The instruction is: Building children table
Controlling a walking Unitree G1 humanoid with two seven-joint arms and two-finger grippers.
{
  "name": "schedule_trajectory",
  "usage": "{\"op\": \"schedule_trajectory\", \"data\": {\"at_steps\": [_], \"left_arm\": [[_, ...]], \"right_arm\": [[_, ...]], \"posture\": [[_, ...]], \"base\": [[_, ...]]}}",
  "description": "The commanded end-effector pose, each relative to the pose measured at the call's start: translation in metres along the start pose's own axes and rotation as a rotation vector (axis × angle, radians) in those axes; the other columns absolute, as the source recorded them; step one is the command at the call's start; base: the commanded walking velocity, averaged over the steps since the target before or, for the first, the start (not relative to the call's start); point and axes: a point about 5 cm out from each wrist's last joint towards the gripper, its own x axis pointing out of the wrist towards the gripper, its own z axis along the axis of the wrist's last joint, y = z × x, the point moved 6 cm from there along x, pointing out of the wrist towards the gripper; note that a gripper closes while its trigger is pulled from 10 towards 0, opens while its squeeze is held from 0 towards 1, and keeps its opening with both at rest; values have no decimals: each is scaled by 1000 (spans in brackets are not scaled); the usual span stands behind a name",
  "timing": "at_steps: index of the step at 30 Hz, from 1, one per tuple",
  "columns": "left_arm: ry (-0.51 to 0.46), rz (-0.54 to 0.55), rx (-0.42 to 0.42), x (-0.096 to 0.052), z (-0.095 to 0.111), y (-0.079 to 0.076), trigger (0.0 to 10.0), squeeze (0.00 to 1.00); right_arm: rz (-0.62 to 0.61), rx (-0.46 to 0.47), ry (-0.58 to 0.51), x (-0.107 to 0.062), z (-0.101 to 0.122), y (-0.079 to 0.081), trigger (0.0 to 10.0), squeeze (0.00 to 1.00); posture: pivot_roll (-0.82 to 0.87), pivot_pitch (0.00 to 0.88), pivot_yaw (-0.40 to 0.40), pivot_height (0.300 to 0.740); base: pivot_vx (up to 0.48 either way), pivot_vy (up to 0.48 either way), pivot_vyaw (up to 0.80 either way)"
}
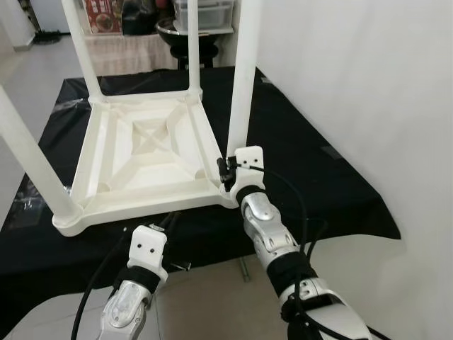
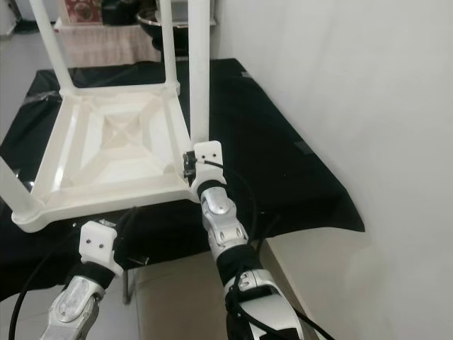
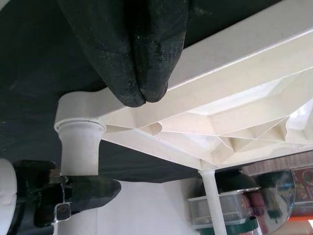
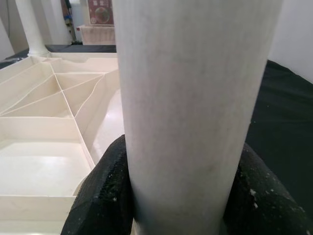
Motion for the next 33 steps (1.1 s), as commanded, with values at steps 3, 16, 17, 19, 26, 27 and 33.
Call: {"op": "schedule_trajectory", "data": {"at_steps": [3,16,17,19,26,27,33], "left_arm": [[-16,11,-3,1,-1,0,10000,0],[-23,-4,-1,6,-4,-4,10000,0],[-26,-4,-1,6,-4,-5,10000,0],[-26,-4,-1,6,-4,-5,10000,0],[-33,-4,1,5,-3,-6,10000,0],[-35,-5,1,5,-2,-7,10000,0],[-42,-7,4,4,-1,-10,10000,0]], "right_arm": [[49,24,278,-20,-75,17,10000,0],[534,-133,0,-4,15,26,10000,0],[627,-204,3,-6,18,27,10000,0],[627,-204,3,-6,18,27,10000,0],[800,-306,13,-9,35,23,10000,0],[810,-294,8,-7,45,20,10000,0],[885,-239,-13,-9,70,19,0,0]], "posture": [[81,134,-70,740],[83,130,-76,740],[93,133,-77,740],[93,133,-77,740],[100,139,-81,740],[103,142,-83,740],[107,157,-88,740]], "base": [[0,0,0],[0,0,0],[0,0,0],[0,0,0],[0,0,0],[0,0,0],[0,0,0]]}}
